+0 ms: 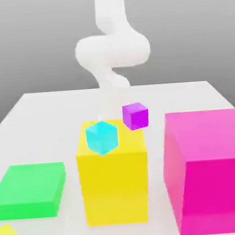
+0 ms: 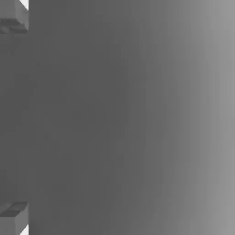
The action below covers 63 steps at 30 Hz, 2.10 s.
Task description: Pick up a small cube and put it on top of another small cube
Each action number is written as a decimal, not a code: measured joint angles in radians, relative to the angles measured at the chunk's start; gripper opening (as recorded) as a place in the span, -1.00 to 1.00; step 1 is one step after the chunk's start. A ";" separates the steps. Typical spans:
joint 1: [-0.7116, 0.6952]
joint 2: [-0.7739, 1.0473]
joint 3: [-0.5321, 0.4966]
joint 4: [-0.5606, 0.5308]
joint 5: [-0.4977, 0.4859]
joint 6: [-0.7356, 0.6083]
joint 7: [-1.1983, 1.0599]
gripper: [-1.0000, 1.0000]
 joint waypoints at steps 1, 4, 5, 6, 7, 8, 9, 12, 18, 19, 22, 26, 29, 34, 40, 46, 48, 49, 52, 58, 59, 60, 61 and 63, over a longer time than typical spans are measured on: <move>-0.008 0.039 -0.007 0.005 0.001 0.009 0.007 0.00; -0.032 0.151 -0.029 0.018 0.005 0.034 0.023 0.00; -0.039 0.187 -0.037 0.022 0.007 0.042 0.028 0.00; -0.044 0.223 -0.046 0.027 0.008 0.050 0.034 0.00; -0.052 0.259 -0.053 0.031 0.010 0.058 0.039 0.00; -0.058 0.295 -0.062 0.035 0.013 0.066 0.043 0.00; -0.065 0.332 -0.070 0.040 0.015 0.075 0.048 0.00; -0.085 0.440 -0.096 0.053 0.026 0.099 0.060 0.00; -0.135 0.659 -0.146 0.079 0.062 0.146 0.074 0.00; -0.148 0.695 -0.152 0.083 0.069 0.154 0.075 0.00; -0.181 0.805 -0.163 0.096 0.092 0.178 0.078 0.00; -0.216 0.952 -0.179 0.114 0.123 0.209 0.082 0.00; -0.248 1.062 -0.190 0.128 0.147 0.232 0.086 0.00; -0.294 1.244 -0.167 0.160 0.197 0.331 0.063 0.00; -0.302 1.274 -0.157 0.166 0.208 0.354 0.056 -1.00; -0.274 1.170 -0.185 0.150 0.168 0.268 0.078 -1.00; -0.243 1.120 -0.176 0.148 0.148 0.231 0.089 -1.00; -0.227 1.087 -0.171 0.139 0.140 0.210 0.099 -1.00; -0.178 0.979 -0.152 0.104 0.116 0.147 0.139 -1.00; -0.084 0.759 -0.102 0.026 0.063 0.019 0.228 -1.00; -0.070 0.723 -0.093 0.011 0.057 -0.002 0.244 -1.00; -0.049 0.686 -0.092 -0.005 0.052 -0.022 0.259 -1.00; -0.041 0.650 -0.087 -0.022 0.046 -0.043 0.274 -1.00; -0.031 0.577 -0.072 -0.054 0.037 -0.083 0.305 -1.00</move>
